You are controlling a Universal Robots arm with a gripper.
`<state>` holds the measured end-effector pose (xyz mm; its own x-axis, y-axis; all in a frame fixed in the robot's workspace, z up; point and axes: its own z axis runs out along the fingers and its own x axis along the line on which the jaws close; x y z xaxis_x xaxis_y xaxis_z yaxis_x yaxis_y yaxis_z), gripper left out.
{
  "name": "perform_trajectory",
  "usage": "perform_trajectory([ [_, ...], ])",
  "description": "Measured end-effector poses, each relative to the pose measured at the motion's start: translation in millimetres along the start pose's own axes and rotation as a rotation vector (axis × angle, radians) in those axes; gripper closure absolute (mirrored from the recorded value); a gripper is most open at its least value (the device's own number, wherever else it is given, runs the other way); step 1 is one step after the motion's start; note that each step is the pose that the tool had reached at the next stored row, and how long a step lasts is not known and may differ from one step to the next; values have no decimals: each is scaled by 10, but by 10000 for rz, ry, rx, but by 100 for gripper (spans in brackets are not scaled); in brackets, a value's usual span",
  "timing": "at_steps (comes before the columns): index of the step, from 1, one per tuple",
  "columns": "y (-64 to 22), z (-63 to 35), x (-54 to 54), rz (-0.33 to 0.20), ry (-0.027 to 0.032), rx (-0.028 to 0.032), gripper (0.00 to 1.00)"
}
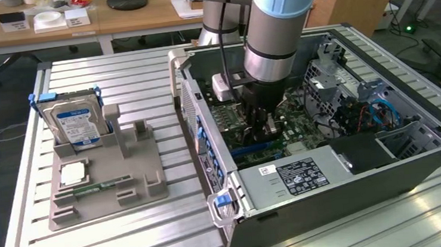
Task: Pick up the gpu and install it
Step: 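Insert the gpu into the slot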
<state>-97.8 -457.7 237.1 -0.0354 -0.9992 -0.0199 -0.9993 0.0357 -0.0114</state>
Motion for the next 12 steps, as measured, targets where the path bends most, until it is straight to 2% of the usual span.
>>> perform_trajectory([
  [12, 1, 54, 1, 0, -2, 1, 73],
])
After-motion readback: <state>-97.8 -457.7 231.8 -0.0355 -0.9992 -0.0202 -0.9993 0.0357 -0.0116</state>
